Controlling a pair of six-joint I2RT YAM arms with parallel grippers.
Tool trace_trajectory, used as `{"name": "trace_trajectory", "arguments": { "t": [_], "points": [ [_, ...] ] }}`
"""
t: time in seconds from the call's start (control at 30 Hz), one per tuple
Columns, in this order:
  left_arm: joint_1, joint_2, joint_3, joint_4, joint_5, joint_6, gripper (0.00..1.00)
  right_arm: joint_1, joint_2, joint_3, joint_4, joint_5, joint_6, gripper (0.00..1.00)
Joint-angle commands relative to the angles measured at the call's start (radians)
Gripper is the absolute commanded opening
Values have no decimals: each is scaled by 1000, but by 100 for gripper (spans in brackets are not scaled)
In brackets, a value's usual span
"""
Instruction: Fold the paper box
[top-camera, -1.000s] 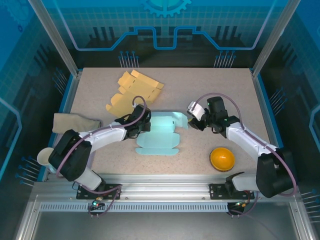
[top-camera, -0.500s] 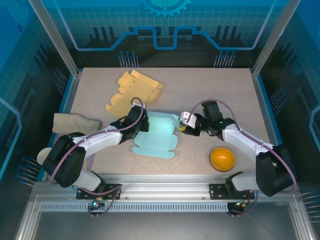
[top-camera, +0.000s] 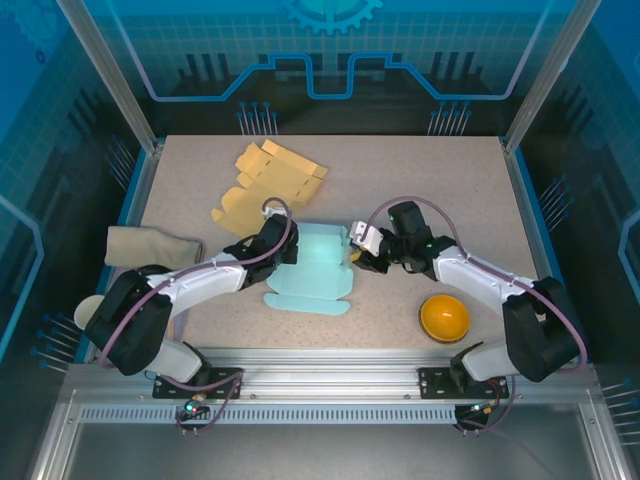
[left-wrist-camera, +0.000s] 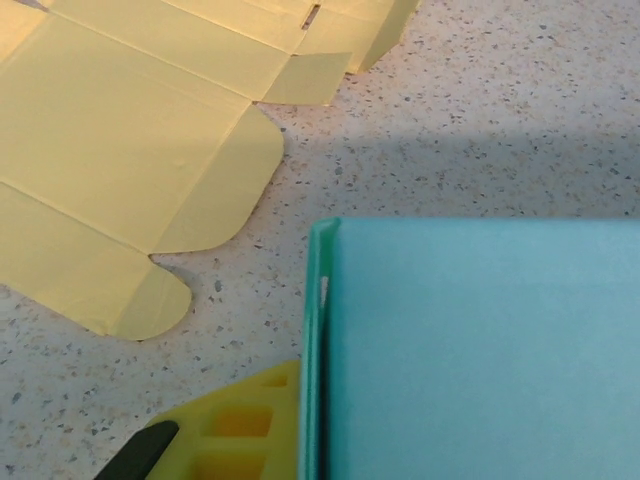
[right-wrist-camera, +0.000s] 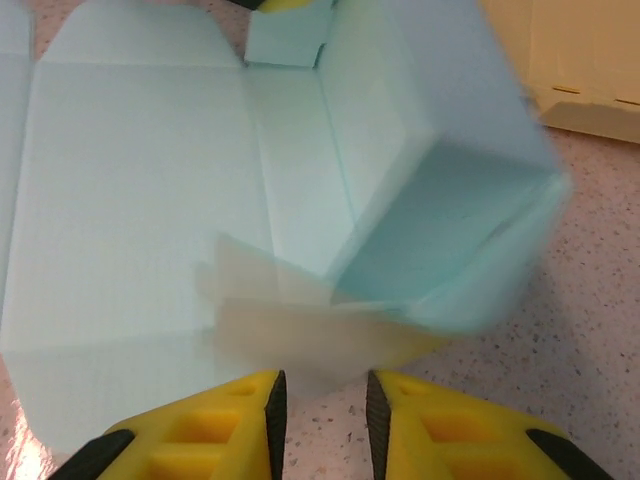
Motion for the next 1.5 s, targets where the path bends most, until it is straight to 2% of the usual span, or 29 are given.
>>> {"name": "trace_trajectory", "arguments": {
  "t": [0.0, 0.2, 0.43, 0.67, 1.1, 1.3, 1.37, 1.47],
  "points": [
    [-57, 14, 38, 77, 67, -21, 13, 23, 28, 56, 108, 45, 99, 29],
    [-73, 27, 38, 91, 66, -17, 13, 13, 55, 72, 94, 81, 114, 30],
    [-80, 29, 57, 75, 75, -97, 13, 21, 73, 7, 257, 231, 261, 33],
    [-99, 49, 84, 44, 100, -139, 13, 29, 122, 47, 262, 337, 330, 35],
    [-112, 52, 150, -107, 61, -224, 13, 82, 151, 76, 281, 782, 414, 34],
    [-115, 70, 178, -199, -1, -256, 13, 81, 172, 152, 142, 967, 499, 33],
    [-115, 80, 189, -228, -21, -265, 13, 82, 182, 171, 103, 970, 517, 34],
    [-114, 107, 212, -270, -47, -277, 14, 80, 146, 129, 158, 841, 500, 36]
  ]
}}
